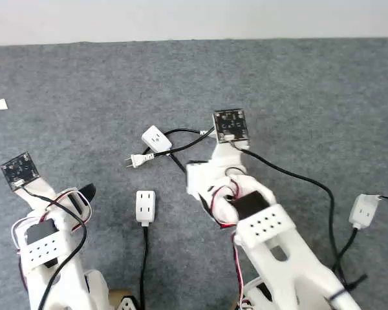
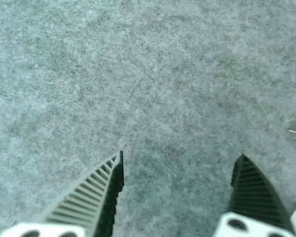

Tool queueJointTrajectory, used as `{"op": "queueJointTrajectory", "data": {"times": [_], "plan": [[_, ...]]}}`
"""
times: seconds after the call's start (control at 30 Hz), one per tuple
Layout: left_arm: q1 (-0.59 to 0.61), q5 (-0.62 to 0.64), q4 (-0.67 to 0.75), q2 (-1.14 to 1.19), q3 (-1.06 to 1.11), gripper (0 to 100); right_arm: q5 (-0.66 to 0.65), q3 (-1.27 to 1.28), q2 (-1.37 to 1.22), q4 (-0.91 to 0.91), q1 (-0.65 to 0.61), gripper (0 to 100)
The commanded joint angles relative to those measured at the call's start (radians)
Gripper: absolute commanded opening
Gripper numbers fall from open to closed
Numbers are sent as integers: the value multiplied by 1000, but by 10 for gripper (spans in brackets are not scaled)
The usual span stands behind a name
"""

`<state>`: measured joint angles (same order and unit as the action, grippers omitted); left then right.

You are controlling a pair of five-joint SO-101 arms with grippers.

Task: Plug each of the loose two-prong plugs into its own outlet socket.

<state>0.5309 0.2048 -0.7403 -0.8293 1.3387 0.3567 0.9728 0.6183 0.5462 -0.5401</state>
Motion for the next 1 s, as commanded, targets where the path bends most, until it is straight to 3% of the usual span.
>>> {"op": "queueJointTrajectory", "data": {"times": [0.0, 0.13, 0.4, 0.6, 0.9, 0.97], "plan": [[3, -9, 44, -11, -1, 327, 101, -106, -134, -139, -45, 86], [3, -9, 75, 95, -39, 327, 224, -269, -355, -120, -108, 214], [11, -9, -8, 457, -285, 327, 236, -634, -705, -111, -157, 177], [11, -9, -71, 589, -387, 327, 236, -832, -928, -108, -185, 178], [11, -61, -69, 592, -387, 327, 336, -1085, -1023, 234, -185, 177], [11, -63, -69, 594, -387, 327, 338, -1092, -1035, 240, -185, 177]]}}
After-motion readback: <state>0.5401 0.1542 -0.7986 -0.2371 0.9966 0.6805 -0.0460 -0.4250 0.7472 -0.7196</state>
